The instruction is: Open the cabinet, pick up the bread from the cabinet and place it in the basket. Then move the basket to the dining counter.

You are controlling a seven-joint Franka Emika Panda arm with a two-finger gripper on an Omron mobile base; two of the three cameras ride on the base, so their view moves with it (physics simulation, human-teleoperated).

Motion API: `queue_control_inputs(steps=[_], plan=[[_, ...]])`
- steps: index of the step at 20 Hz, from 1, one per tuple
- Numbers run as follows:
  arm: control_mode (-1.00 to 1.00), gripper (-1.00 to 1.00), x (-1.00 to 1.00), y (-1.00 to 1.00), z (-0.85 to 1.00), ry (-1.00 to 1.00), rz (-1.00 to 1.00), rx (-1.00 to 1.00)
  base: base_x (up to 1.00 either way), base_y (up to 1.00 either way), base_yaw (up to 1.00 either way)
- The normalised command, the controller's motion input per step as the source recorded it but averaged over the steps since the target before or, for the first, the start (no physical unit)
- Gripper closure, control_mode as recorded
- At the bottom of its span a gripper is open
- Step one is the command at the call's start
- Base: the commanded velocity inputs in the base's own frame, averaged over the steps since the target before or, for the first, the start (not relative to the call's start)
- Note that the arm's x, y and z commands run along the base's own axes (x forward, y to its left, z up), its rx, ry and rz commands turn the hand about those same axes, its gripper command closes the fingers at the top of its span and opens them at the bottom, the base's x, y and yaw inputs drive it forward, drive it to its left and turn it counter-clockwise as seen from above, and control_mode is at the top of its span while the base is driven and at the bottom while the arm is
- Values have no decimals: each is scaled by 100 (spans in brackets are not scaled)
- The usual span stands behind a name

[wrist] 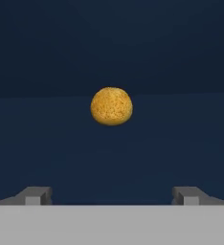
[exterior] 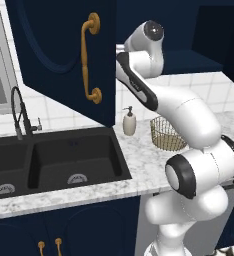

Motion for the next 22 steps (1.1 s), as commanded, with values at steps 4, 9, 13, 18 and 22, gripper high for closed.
queue_control_inputs(steps=[4, 9, 13, 18, 22], plan=[[-100, -100, 49, 7, 0, 4, 0, 0, 0, 0, 0], [-100, -100, 45, 15, -1, 0, 0, 0, 0, 0, 0], [-100, -100, 38, 6, -8, 0, 0, 0, 0, 0, 0], [-100, -100, 39, 0, -19, 0, 0, 0, 0, 0, 0], [-100, -100, 38, 0, -16, 0, 0, 0, 0, 0, 0]])
